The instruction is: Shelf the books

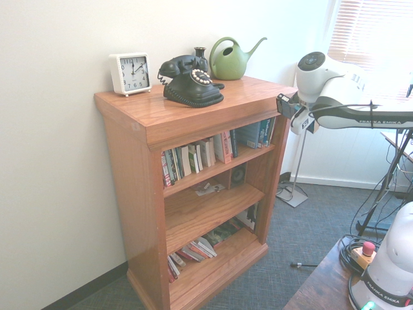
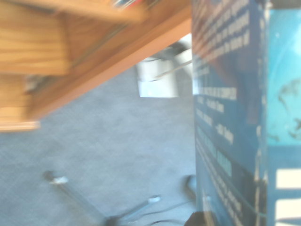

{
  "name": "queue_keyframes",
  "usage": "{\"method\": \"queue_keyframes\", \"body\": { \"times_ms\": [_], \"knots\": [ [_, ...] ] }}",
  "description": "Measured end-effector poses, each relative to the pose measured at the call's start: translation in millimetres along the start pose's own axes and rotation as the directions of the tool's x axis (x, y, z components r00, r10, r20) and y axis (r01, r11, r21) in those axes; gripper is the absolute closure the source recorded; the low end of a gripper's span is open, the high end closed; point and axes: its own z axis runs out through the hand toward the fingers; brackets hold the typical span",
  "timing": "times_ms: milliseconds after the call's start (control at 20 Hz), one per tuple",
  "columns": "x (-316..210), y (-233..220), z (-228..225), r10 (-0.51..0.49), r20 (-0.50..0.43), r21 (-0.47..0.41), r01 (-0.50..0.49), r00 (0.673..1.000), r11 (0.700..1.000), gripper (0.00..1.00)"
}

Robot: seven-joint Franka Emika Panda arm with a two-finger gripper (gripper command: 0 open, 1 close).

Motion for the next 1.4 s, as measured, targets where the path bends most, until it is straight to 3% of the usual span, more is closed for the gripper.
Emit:
{"method": "queue_keyframes", "body": {
  "times_ms": [200, 350, 650, 1400],
  "knots": [
    [-57, 5, 51, 0.003, 0.053, 0.046, -0.005, 0.999, 0.999, 1.0],
    [-73, 0, 77, -0.001, 0.062, 0.086, -0.004, 0.998, 0.996, 1.0],
    [-72, -39, 102, -0.03, 0.075, 0.164, 0.017, 0.997, 0.986, 1.0],
    [-29, -124, 159, -0.057, 0.099, 0.254, 0.03, 0.993, 0.967, 1.0]
  ]
}}
